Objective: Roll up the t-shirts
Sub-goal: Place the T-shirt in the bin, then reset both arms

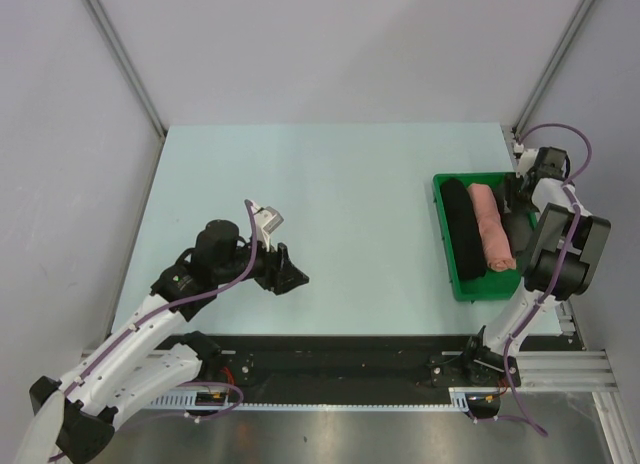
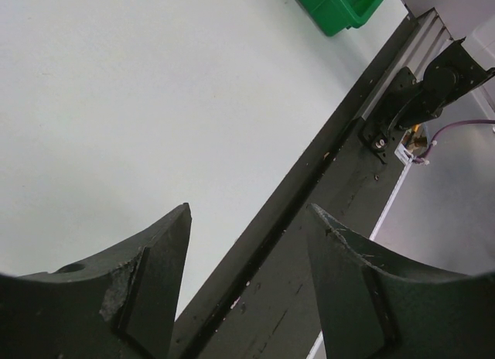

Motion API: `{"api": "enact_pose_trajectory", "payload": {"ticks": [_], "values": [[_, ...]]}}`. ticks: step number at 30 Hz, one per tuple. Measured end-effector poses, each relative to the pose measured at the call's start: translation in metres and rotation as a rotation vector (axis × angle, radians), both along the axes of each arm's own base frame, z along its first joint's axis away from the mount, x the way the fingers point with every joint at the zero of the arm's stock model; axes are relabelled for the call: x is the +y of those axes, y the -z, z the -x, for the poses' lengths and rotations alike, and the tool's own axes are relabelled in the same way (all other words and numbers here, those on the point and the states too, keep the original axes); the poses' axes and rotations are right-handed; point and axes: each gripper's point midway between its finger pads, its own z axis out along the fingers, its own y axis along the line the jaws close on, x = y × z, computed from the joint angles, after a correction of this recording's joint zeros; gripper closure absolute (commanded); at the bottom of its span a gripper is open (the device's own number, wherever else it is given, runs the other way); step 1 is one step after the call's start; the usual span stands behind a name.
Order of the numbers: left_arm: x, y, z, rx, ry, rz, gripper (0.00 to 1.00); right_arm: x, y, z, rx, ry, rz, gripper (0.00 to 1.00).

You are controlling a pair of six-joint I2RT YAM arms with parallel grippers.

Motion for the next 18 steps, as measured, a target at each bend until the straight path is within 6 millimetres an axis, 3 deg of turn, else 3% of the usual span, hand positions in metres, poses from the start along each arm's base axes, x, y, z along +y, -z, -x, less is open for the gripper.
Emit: {"api": "enact_pose_trajectory", "payload": {"ticks": [12, 15, 18], "values": [[0.001, 0.0, -0.001, -0.003, -0.006, -0.002, 0.32, 0.001, -0.012, 0.0, -0.016, 0.029, 0.017, 0.45], [0.001, -0.001, -0.001, -0.007, -0.007, 0.001, 0.32, 0.003, -0.03, -0.006, -0.047, 0.046, 0.048, 0.43], [0.002, -0.002, -0.001, -0.013, -0.012, 0.001, 0.32, 0.013, -0.063, -0.021, -0.117, 0.056, 0.09, 0.39]]}}
